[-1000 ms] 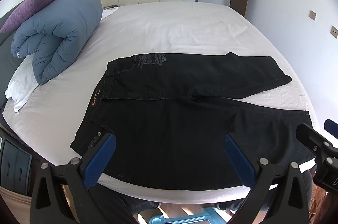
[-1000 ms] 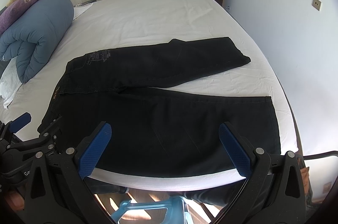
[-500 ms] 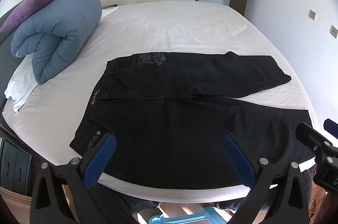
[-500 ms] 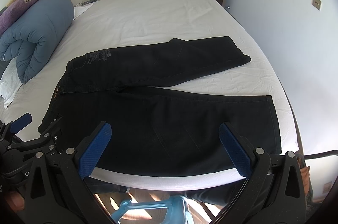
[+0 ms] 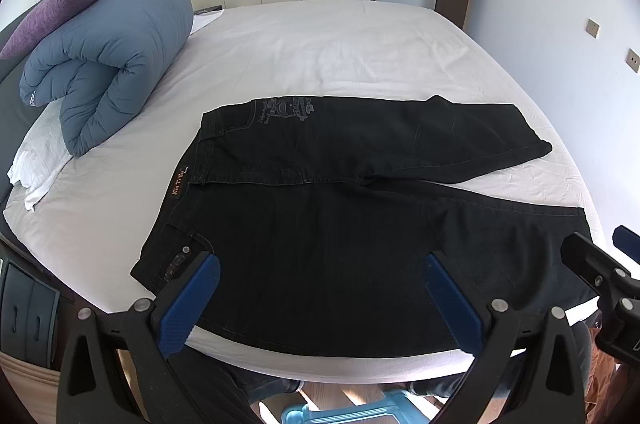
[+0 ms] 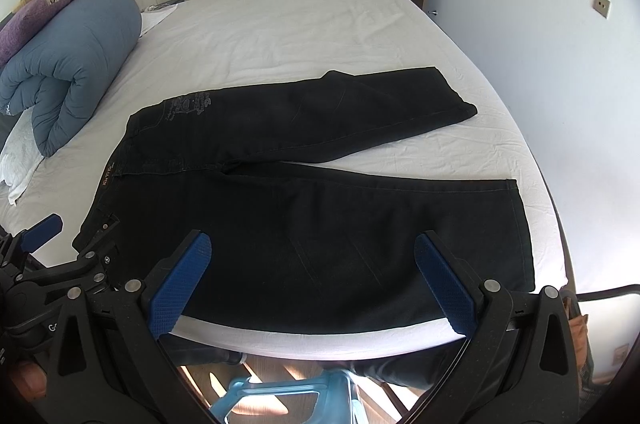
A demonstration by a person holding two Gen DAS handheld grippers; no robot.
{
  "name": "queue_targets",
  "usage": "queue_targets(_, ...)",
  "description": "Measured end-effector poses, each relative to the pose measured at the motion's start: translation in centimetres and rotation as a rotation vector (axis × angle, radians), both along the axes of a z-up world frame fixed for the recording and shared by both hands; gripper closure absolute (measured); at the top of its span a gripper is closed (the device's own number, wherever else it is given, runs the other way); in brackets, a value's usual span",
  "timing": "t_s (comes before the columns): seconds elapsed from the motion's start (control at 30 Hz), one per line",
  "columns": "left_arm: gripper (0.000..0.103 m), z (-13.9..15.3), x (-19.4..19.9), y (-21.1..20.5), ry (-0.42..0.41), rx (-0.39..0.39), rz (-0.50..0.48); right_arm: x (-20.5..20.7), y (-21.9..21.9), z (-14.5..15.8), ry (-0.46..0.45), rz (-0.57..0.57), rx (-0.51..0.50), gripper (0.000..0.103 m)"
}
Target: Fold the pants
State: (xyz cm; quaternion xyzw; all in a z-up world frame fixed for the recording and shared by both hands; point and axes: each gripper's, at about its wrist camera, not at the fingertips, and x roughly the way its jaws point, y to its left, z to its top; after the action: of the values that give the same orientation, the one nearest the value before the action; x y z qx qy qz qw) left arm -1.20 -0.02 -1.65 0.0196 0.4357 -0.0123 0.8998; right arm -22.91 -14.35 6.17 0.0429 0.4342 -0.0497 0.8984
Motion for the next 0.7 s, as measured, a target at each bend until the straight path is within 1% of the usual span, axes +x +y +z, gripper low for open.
queue_targets(0.3, 0.000, 0.0, 0.0, 0.0, 0.000, 0.003, 0.001, 0.1, 0.1, -0.1, 0.005, 0.009, 0.011, 0.000)
queue_targets(0.47, 0.000, -0.3, 0.0, 0.4, -0.007, -0.009, -0.009, 0.3, -0.2, 0.0, 0.011, 0.016, 0.023, 0.000)
queue_targets(0.53, 0.000, -0.4, 0.4, 1.1, 0.000, -0.060, -0.020, 0.5, -0.4, 0.2, 0.014, 0.029, 0.040, 0.000)
queue_targets(0.57, 0.000, -0.4, 0.6, 1.7, 0.004, -0.109, -0.025, 0.6, -0.4, 0.4, 0.009, 0.042, 0.050, 0.000)
queue_targets(0.7, 0.000, -0.4, 1.9, 4.0, -0.016, -0.238, -0.067, 1.8, -0.9, 1.4, -0.036, 0.135, 0.078, 0.000)
